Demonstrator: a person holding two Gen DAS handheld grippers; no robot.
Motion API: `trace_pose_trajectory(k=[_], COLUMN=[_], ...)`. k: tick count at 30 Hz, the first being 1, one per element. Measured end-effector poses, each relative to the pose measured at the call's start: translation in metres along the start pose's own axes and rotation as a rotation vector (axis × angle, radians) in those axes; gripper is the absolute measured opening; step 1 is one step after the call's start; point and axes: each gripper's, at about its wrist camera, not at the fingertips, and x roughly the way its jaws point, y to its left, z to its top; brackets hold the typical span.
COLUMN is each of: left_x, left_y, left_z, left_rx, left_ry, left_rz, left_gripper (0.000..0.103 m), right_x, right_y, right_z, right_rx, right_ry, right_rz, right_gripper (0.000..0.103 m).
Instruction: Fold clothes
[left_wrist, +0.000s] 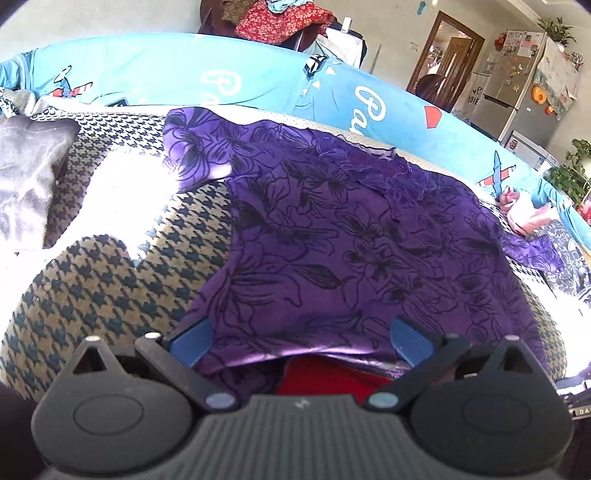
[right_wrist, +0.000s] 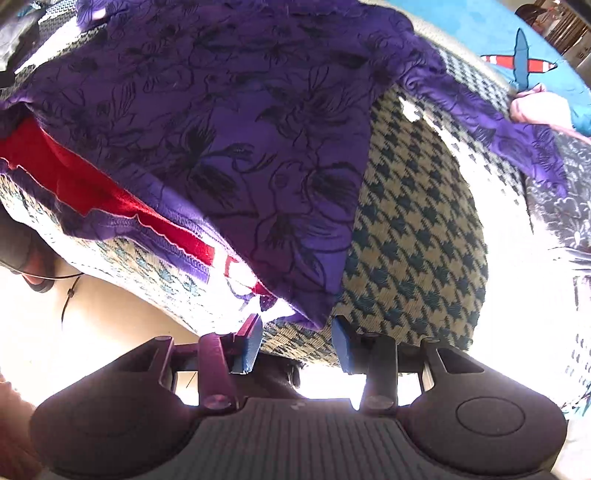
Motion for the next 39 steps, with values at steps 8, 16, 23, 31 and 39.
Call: trace_pose_trajectory(k=[8,16,23,31,39], left_x=[0.004,0.003,0.012,0.043,0.071], left_y=[-0.007,-0.019,-0.032,-0.046,-0.06], left_z=[-0.004,-0.001,0.007,-0.002,-0.013], left_rx=[0.045,0.077,0.051,0.049,0.076], left_ry=[0.011,-0.013,-0.02,0.044,0.087], left_rz=[-0.014,-0.071,-0.13,-0.144,-0.137], left_gripper=[0.103,0.103,0.103,0.103,0.103], right_x=[0.007,-0.022,-0.042,-0.017,-0.018], right_y=[-0.015,-0.004,0.069,0.115,0.126], right_z=[0.005,0.012,0.019,0.023,0.014], right_rx=[0.166,0.178,-0.14,-0.163,-0.143], right_ry=[-0.019,-0.281,-0.561,-0.583,-0.588], right_rz=[-0.006,-0.057,-0.109,-0.115,-0.13], right_gripper=[0.039,0.004,0.004,0.005,0.014])
